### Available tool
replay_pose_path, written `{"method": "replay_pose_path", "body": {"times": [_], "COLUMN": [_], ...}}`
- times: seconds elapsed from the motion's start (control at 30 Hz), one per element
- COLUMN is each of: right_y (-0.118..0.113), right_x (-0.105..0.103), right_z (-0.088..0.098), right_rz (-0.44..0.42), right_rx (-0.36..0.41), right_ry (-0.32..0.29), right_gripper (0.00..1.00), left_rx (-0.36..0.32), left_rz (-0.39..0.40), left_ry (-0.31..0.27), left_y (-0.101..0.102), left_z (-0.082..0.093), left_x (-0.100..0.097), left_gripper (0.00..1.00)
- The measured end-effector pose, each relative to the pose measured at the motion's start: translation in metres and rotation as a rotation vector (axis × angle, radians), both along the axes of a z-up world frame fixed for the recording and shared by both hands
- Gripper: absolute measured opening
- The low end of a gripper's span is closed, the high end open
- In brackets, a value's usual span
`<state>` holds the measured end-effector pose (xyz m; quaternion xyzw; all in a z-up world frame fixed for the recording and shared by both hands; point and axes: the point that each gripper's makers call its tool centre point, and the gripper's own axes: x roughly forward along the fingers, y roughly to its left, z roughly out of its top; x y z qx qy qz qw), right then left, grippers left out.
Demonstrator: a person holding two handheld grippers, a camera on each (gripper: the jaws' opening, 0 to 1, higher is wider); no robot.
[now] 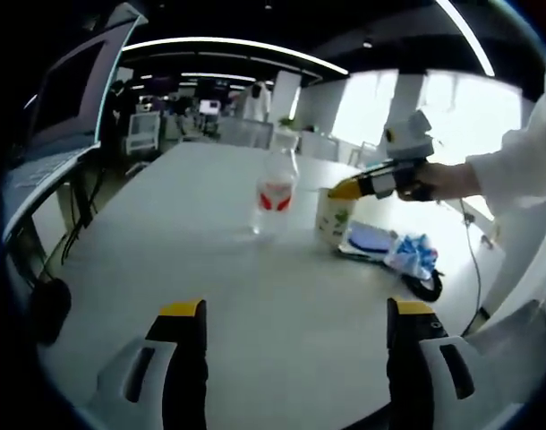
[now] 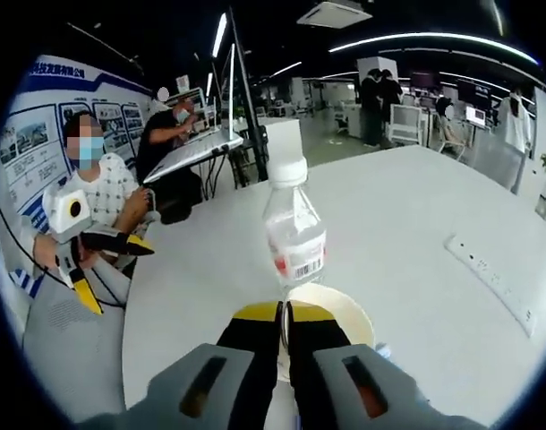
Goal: Arrange the tabletop items into an orderly group along one side of the table until the central work area is clear of visible clutter.
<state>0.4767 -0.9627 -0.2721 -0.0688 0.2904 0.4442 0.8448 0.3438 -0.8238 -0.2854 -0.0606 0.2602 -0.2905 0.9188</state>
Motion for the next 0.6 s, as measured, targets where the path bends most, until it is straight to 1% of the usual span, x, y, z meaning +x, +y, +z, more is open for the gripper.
{"method": "replay_pose_path", "body": {"times": [0.1, 0.23, 0.3, 0.37, 0.5, 0.6], "right_y": [0.002, 0.002, 0.002, 0.001, 0.000, 0.000], "right_x": [0.005, 0.010, 0.012, 0.014, 0.018, 0.022], "right_z": [-0.001, -0.006, -0.006, -0.008, -0.010, -0.009], "right_rz": [0.001, -0.014, -0.011, -0.011, -0.013, -0.021], "right_rx": [-0.010, -0.026, -0.035, -0.043, -0.049, -0.038], "right_ry": [-0.029, -0.038, -0.057, -0.064, -0.073, -0.088], "right_gripper": [0.00, 0.00, 0.00, 0.00, 0.00, 0.00], "left_rx": [-0.005, -0.012, -0.017, -0.019, -0.023, -0.026], "left_rz": [0.002, 0.008, 0.013, 0.017, 0.024, 0.026], "left_ry": [-0.001, -0.003, -0.006, -0.005, -0.005, -0.006], "left_y": [-0.001, 0.000, 0.000, 0.001, 0.002, 0.002], "left_z": [0.001, 0.001, 0.002, 0.002, 0.002, 0.002], "left_x": [0.000, 0.000, 0.000, 0.000, 0.000, 0.000], "left_gripper": [0.79, 0.78, 0.78, 0.78, 0.78, 0.78]}}
